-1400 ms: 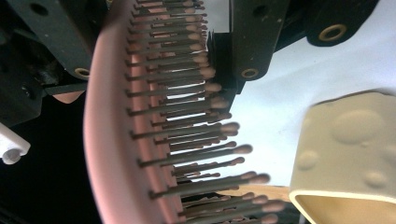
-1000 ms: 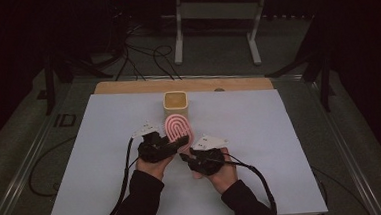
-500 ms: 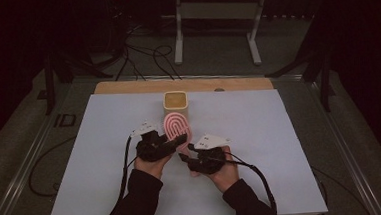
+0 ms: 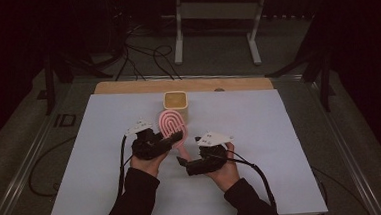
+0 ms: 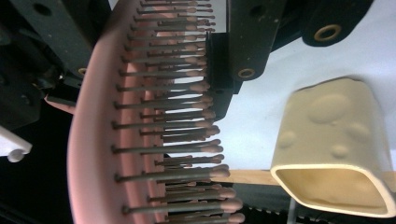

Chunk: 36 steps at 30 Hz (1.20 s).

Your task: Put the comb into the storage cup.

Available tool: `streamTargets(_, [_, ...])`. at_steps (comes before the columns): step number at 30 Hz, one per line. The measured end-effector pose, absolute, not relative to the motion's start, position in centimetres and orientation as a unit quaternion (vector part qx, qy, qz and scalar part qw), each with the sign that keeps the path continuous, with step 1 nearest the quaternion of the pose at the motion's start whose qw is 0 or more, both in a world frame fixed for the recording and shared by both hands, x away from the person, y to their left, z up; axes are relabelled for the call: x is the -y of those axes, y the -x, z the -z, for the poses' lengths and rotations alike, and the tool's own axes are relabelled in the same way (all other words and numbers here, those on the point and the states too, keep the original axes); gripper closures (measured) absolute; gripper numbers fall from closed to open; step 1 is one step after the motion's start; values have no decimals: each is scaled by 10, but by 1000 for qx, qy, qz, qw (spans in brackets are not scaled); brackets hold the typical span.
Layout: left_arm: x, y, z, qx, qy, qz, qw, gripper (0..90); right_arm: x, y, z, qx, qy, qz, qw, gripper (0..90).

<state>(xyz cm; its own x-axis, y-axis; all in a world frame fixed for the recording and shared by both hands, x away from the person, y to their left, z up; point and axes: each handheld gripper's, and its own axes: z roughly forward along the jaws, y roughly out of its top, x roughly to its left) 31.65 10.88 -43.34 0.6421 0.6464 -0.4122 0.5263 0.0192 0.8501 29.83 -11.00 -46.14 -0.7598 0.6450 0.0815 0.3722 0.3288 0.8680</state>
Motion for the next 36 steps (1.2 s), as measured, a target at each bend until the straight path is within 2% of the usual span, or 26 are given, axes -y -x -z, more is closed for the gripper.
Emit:
streamTargets(23, [-132, -320, 416, -425, -689, -79, 582, 648, 147, -293, 444, -802, -310, -476, 186, 84])
streamTargets(31, [-142, -322, 410, -428, -683, -88, 585, 648, 179, -290, 446, -776, -342, -490, 201, 85])
streamTargets(36, [-146, -324, 407, -430, -682, -92, 584, 648, 209, -283, 458, -751, -373, -502, 212, 84])
